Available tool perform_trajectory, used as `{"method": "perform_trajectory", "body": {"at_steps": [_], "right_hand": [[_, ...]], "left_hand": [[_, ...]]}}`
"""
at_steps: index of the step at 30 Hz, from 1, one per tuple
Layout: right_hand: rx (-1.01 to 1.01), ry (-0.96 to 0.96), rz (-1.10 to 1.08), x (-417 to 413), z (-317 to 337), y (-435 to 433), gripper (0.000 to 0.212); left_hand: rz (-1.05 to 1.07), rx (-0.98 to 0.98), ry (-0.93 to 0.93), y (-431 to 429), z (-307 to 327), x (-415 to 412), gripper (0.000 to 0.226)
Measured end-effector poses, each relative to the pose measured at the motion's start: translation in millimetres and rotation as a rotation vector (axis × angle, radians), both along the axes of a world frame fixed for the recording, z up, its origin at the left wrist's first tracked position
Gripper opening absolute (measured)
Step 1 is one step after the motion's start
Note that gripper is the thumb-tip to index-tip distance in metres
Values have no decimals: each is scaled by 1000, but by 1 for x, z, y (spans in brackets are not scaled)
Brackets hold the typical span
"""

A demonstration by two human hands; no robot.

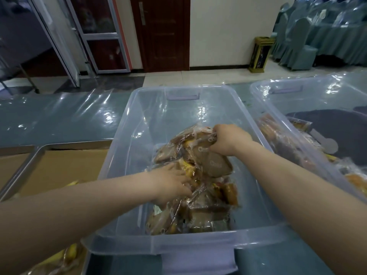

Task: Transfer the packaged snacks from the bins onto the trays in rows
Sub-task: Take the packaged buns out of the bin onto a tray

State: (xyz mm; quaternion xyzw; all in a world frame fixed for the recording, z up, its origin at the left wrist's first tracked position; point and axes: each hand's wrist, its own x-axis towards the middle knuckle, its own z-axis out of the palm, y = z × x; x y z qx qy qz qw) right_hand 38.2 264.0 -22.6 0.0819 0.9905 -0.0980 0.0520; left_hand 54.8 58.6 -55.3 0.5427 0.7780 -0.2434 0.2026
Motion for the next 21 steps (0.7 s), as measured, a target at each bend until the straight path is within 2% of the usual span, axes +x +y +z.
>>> {"method": "perform_trajectory", "body": {"at_steps": [5, 10, 14, 21], "right_hand": [[-18, -31, 6, -5, 1, 3, 28], [-59, -41, 32, -3, 2, 5, 44], [-69, -42, 53, -1, 4, 3, 50], [-41, -46, 52, -2, 4, 4, 46]], "left_hand": [[-82, 11, 43, 3, -16, -2, 50], [163, 161, 88, -1, 1, -23, 17], [252, 124, 252, -3, 10, -27, 28], [417, 151, 381, 0, 2, -48, 48]]}}
